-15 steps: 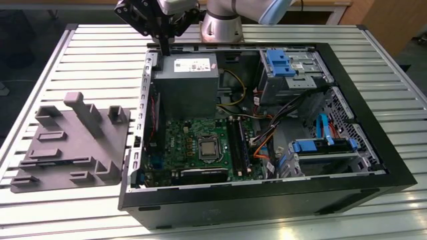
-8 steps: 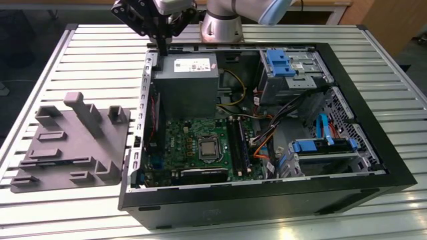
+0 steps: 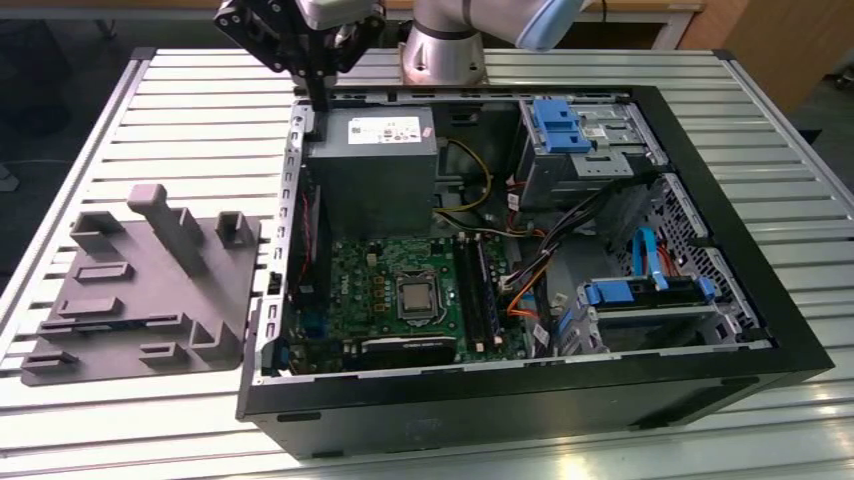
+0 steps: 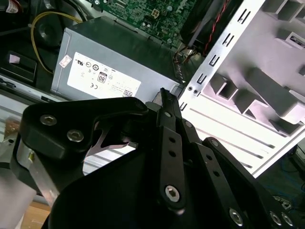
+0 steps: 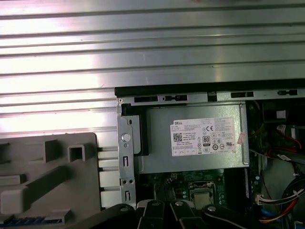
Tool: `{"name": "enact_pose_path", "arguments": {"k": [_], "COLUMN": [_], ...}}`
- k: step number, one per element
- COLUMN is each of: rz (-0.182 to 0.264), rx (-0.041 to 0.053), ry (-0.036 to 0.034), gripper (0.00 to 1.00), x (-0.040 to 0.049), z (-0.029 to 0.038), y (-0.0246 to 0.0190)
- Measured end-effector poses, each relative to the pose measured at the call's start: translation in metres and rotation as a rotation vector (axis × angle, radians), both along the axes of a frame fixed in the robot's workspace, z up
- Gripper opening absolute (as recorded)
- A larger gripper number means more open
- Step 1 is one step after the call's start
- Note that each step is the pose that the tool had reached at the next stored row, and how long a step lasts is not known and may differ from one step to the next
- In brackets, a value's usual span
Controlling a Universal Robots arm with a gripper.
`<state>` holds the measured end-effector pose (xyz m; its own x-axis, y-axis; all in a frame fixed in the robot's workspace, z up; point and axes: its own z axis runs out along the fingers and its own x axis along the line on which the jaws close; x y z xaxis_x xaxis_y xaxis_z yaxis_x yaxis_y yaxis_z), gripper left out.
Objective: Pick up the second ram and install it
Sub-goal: 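Reach for the second ram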
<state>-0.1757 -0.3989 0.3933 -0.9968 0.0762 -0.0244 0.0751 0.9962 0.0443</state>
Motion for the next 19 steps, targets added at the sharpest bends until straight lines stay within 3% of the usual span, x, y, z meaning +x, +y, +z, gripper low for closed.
{"name": "enact_pose_path", "arguments": {"k": [19], "rz": [0.0], "rx": [0.0001], "ry": [0.0], "gripper": [0.11], "x": [-0.0129], "z": [0.0], "y": [0.0]}}
